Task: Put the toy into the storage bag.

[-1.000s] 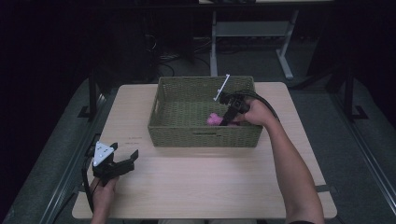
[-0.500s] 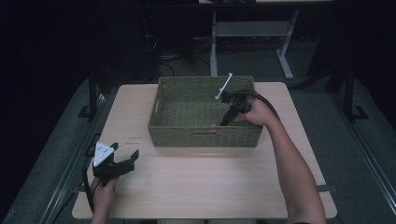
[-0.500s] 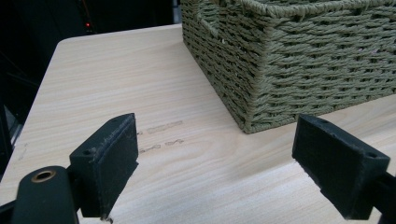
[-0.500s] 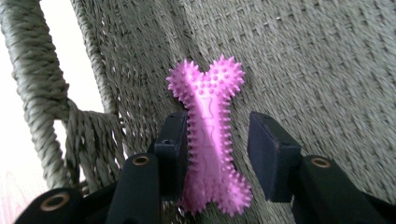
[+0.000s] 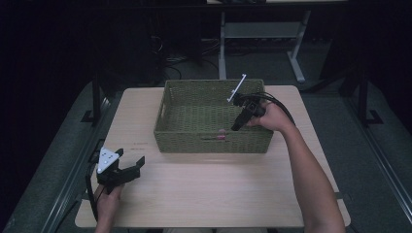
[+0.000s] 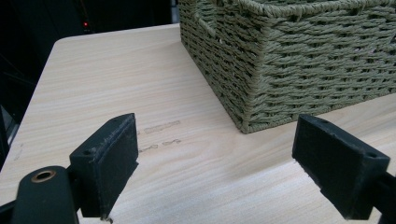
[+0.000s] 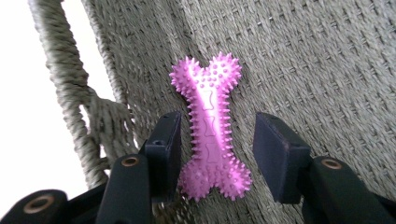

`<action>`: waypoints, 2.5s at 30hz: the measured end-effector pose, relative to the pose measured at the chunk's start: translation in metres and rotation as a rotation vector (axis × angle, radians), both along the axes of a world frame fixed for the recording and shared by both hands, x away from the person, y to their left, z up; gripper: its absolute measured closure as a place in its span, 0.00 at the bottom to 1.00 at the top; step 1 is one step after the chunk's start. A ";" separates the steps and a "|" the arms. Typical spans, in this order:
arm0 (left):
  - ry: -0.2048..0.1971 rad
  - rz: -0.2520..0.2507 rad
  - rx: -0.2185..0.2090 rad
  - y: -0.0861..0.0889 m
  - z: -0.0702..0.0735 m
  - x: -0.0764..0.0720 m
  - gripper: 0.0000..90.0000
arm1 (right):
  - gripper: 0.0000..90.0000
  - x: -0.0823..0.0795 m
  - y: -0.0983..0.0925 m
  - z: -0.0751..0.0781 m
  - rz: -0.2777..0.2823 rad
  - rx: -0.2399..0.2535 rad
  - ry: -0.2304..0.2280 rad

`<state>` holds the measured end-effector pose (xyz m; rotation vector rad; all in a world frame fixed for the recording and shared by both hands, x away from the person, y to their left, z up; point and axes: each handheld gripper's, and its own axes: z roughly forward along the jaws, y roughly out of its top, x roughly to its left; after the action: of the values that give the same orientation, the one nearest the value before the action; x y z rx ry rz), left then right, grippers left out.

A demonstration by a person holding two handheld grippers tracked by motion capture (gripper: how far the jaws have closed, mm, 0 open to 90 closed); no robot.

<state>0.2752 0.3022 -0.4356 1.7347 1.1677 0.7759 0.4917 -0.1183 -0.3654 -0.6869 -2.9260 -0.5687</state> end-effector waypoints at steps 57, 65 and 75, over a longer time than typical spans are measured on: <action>-0.001 0.000 -0.002 -0.001 0.000 0.000 0.15 | 0.39 -0.053 -0.027 0.058 -0.022 0.098 -0.108; 0.001 0.001 -0.005 -0.001 0.000 0.000 0.15 | 0.36 -0.065 -0.039 0.058 -0.038 0.126 -0.119; 0.002 -0.003 -0.003 -0.001 0.000 -0.001 0.15 | 0.35 -0.078 -0.050 0.049 -0.048 0.144 -0.127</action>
<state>0.2744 0.3011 -0.4352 1.7345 1.1669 0.7711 0.4133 -0.1684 -0.3159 -0.7308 -2.9520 -0.8482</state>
